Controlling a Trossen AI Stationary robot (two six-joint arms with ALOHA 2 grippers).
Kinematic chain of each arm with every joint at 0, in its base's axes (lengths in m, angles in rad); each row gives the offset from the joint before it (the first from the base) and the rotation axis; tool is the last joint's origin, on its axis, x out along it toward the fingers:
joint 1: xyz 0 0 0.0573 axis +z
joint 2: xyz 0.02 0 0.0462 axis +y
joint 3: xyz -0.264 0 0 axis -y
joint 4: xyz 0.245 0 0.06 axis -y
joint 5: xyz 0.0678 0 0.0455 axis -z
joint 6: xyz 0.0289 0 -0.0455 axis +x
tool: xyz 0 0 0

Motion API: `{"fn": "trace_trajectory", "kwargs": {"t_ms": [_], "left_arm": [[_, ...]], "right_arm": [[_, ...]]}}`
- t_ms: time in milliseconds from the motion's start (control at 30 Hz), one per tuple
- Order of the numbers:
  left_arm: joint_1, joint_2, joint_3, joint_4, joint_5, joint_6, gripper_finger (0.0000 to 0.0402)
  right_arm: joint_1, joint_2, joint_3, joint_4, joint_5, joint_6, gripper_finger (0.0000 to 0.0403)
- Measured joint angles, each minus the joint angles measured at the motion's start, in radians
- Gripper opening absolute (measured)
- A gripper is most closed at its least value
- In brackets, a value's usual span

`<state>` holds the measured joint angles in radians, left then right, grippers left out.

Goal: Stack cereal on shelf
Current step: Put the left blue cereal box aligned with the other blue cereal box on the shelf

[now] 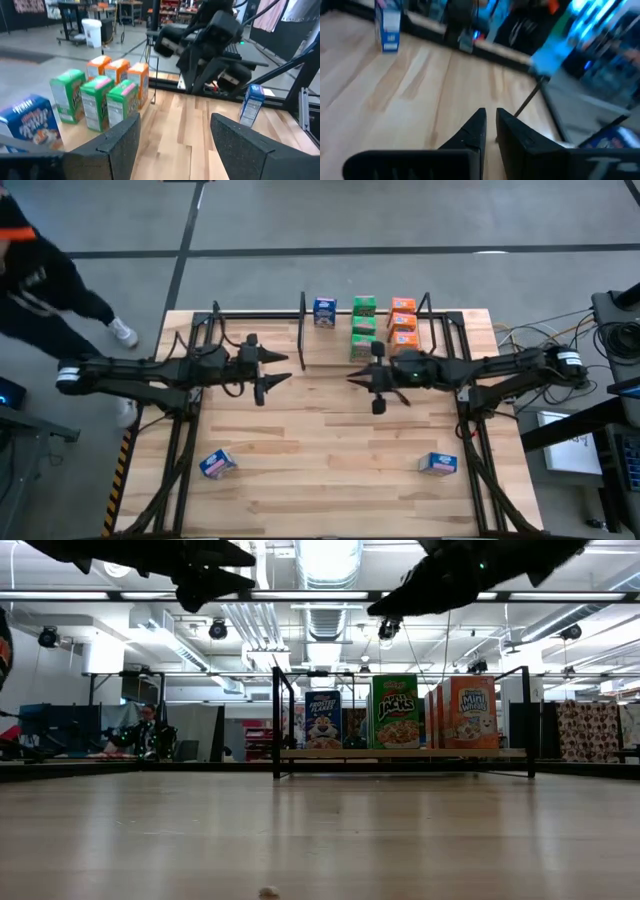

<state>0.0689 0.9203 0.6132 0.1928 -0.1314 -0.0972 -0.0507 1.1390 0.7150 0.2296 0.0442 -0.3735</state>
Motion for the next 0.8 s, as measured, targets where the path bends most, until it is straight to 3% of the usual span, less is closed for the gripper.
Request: {"fn": "trace_trajectory", "kwargs": {"t_ms": [133, 333, 567, 667, 800], "left_arm": [[0.000, 0.046, 0.000, 0.000, 0.000, -0.063, 0.0225], [-0.003, 0.108, 0.008, -0.016, 0.011, -0.264, 0.0225], [-0.060, 0.202, 0.178, -0.232, 0.025, -0.432, 0.0225], [-0.089, 0.256, 0.310, -0.473, 0.053, -0.490, 0.0225], [-0.128, 0.345, 0.538, -0.955, 0.071, -0.566, 0.0225]], "right_arm": [[0.000, -0.055, -0.089, 0.148, -0.001, -0.037, 0.0034], [0.000, -0.169, -0.138, 0.166, -0.062, -0.071, 0.0034], [0.000, -0.278, -0.185, 0.166, -0.107, -0.082, 0.0034], [0.000, -0.307, -0.209, 0.165, -0.106, -0.083, 0.0034], [0.000, -0.337, -0.227, 0.164, -0.105, -0.089, 0.0034]]}}
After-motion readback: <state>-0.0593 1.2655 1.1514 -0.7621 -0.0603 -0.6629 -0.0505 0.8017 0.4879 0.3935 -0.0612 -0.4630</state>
